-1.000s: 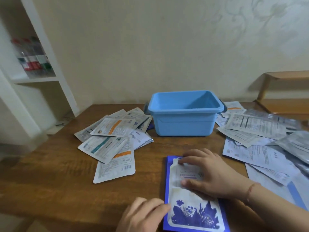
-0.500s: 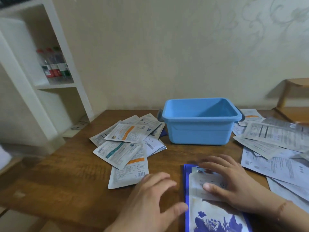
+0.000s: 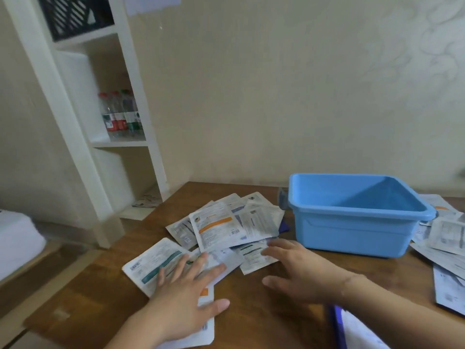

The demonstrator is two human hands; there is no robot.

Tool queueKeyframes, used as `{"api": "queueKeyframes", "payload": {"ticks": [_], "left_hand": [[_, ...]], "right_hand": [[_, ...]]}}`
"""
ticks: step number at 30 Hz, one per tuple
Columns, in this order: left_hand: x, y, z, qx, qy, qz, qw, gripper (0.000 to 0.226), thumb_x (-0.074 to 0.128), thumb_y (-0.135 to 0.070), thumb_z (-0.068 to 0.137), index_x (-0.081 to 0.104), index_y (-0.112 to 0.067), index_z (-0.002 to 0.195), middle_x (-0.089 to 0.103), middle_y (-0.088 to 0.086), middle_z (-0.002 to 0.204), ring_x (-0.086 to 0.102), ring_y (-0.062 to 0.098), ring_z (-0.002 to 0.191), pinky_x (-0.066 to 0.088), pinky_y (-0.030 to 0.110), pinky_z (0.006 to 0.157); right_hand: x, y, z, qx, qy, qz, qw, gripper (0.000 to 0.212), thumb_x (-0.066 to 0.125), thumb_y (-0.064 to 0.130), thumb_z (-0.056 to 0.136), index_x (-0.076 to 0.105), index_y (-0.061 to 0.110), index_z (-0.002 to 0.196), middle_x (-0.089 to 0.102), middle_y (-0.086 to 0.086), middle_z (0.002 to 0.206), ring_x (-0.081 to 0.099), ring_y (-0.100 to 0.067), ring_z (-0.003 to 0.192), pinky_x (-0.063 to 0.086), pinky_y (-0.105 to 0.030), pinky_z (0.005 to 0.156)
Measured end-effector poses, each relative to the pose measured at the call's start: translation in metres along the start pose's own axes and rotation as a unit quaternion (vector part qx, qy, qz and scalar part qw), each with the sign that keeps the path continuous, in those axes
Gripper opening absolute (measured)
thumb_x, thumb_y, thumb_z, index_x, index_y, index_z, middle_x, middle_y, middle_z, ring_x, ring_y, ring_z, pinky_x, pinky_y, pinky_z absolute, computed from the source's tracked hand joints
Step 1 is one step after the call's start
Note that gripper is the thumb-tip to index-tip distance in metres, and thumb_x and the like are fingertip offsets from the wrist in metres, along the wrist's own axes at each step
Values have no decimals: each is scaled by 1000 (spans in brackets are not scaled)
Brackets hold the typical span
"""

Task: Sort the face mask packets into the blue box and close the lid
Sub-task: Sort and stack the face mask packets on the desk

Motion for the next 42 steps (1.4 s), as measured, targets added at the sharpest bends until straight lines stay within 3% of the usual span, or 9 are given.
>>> {"api": "queueKeyframes", "payload": {"ticks": [7, 10, 14, 20, 24, 27, 31, 35, 42], "left_hand": [[15, 77, -14, -89, -9, 6, 996, 86, -9, -99, 33, -21, -79, 116, -38, -30, 137, -24, 20, 148, -5, 63, 115], [12, 105, -9, -120, -64, -23, 990, 88, -12, -91, 54, -21, -64, 137, -33, -26, 151, -21, 19, 149, -3, 62, 117], [-2, 115, 8, -136, -119, -102, 978, 61, -4, -78, 73, -30, -67, 127, -23, -19, 160, -16, 18, 150, -3, 60, 118], [-47, 65, 61, -34, -162, -66, 984, 83, 4, -85, 73, 1, -54, 150, -17, -20, 159, -17, 17, 150, -6, 61, 117], [-55, -14, 97, 107, -105, -10, 989, 77, 17, -89, 76, 4, -60, 147, -16, -24, 158, -22, 13, 148, -15, 61, 114], [-40, -15, 119, 87, -65, -5, 994, 84, 16, -96, 68, -4, -64, 143, -13, -18, 162, -20, 17, 149, -12, 67, 112], [-38, 36, 126, -12, -73, -6, 997, 94, 6, -101, 60, -8, -61, 145, -11, -17, 163, -15, 22, 150, -7, 69, 109], [-37, 82, 122, -121, -73, -33, 989, 89, 7, -95, 70, -6, -56, 149, -13, -13, 163, -16, 27, 150, -2, 71, 108], [-59, 79, 115, -113, -187, -55, 974, 83, 18, -84, 83, 1, -43, 154, -6, -7, 165, -7, 26, 151, 2, 65, 116]], "right_hand": [[29, 7, 106, 59, 5, -42, 997, 80, 29, 83, 81, -7, 54, 147, -23, 11, 160, -30, -32, 143, -7, -73, 107], [52, 23, 105, 15, 28, -96, 995, 75, 20, 87, 78, -17, 62, 138, -26, 11, 159, -32, -34, 142, -14, -76, 102], [59, 47, 63, -65, 41, -112, 991, 71, 17, 85, 81, -23, 63, 136, -27, 13, 158, -32, -31, 142, -19, -70, 105], [73, 61, 14, -163, 87, -162, 970, 70, 32, 63, 96, -26, 62, 136, -27, 10, 158, -24, -36, 144, -11, -71, 109], [70, 73, 16, -229, 73, -173, 955, 70, 41, 37, 102, -11, 55, 145, -10, 12, 161, -5, -31, 148, 9, -67, 113], [28, 70, 19, -271, -89, -97, 953, 39, 53, 45, 95, 52, 40, 134, 42, 19, 146, 34, -1, 135, 43, -34, 105], [-7, 21, 38, -97, -145, 32, 984, 43, 53, 43, 93, 51, 34, 135, 37, 17, 147, 32, 0, 136, 29, -21, 115], [4, -30, 79, 77, -92, 73, 990, 58, 48, 32, 98, 25, 21, 150, 20, 0, 159, 19, -19, 146, 21, -33, 120], [18, -20, 74, 103, -54, -120, 986, 68, 38, 28, 100, 2, 9, 154, 27, -10, 155, 24, -28, 141, 28, -43, 115]]}}
Point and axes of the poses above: each hand's wrist, its own z-axis towards the middle knuckle, its own x-axis out of the palm, y = z × x, the point moved 10 cm from there along z, towards the middle knuckle
